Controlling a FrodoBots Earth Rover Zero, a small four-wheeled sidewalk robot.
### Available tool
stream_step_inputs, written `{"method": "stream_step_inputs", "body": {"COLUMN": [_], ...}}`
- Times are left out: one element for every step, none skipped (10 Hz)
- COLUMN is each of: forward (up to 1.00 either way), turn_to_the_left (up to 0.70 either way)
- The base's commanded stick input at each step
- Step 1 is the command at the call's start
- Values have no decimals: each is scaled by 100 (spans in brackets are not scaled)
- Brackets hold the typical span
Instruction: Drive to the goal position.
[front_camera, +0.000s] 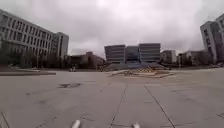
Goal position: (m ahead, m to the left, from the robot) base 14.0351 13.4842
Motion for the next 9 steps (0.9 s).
{"method": "stream_step_inputs", "body": {"forward": [100,100,100,100,100,100,100,100,100], "turn_to_the_left": [0,0,0,0,0,0,0,0,0]}}
